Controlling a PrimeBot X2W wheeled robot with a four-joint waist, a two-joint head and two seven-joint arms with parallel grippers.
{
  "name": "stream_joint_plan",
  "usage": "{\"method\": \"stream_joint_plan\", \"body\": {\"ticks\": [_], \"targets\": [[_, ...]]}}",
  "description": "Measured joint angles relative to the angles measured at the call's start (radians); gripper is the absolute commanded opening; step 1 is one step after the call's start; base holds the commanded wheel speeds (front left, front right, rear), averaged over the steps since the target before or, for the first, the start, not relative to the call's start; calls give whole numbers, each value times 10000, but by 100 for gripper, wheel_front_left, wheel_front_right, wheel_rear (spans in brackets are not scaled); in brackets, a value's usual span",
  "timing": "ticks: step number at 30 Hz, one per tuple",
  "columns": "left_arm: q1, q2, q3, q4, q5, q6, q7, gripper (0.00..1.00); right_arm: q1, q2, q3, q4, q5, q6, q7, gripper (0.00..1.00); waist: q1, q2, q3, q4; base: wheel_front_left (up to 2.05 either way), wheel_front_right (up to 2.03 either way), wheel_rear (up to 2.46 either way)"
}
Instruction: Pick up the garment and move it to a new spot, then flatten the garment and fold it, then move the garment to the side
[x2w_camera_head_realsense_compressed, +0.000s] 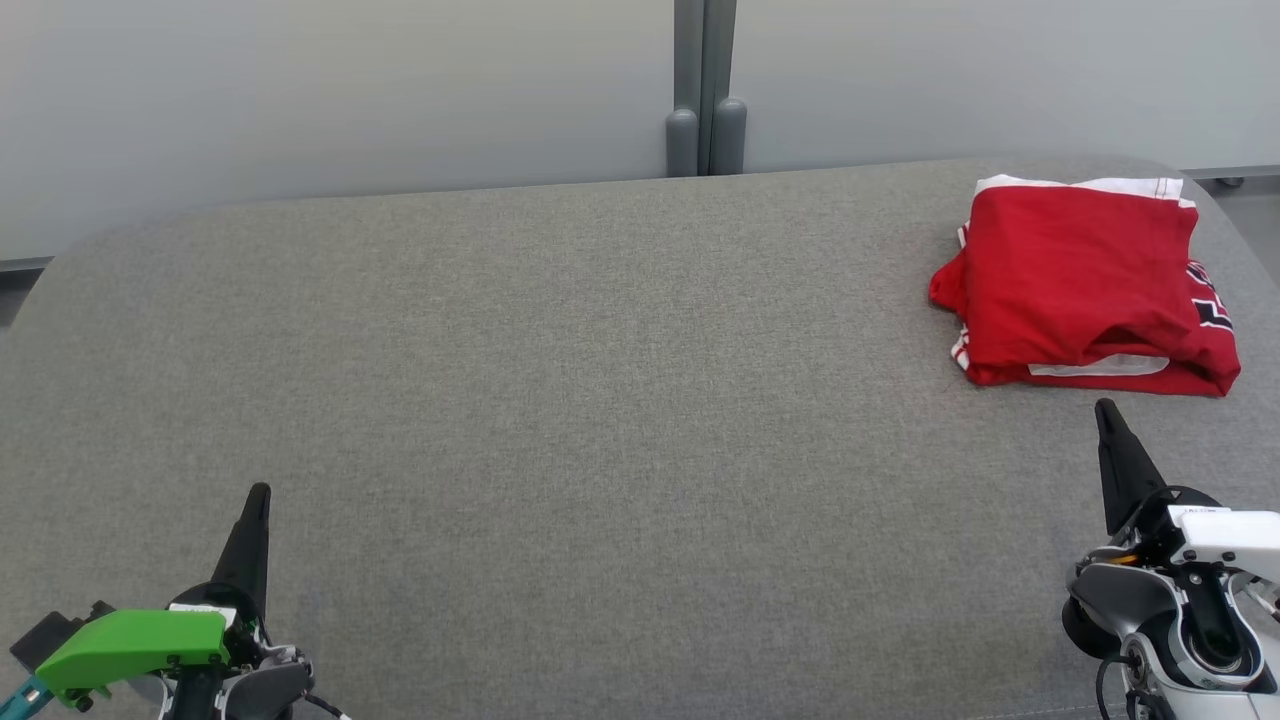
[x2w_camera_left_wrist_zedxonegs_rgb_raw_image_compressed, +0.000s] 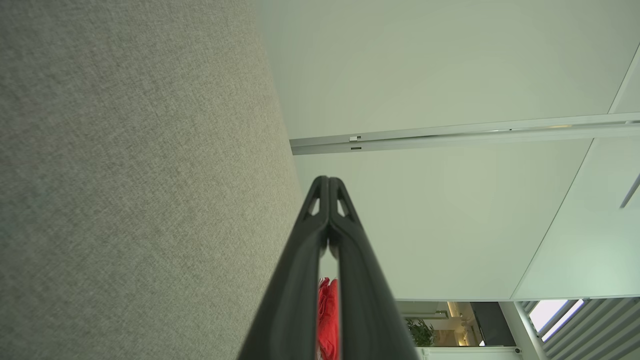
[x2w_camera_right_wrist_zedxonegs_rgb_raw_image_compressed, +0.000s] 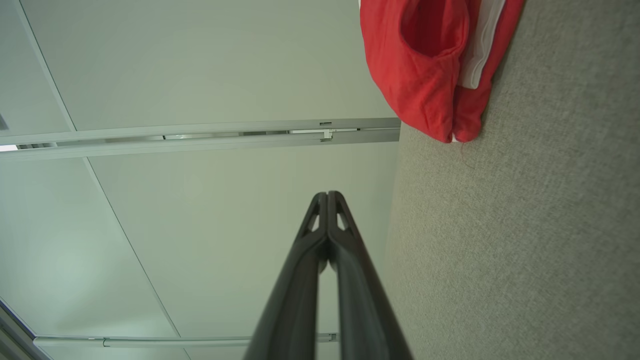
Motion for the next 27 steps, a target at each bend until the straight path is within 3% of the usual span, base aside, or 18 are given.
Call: {"method": "stream_joint_plan", "body": {"ticks": [27], "targets": [[-51, -50, 19, 23, 0, -71, 2, 0, -7, 8, -17, 63, 0, 2, 56, 0, 0, 0, -2, 0, 0, 0, 0]]}}
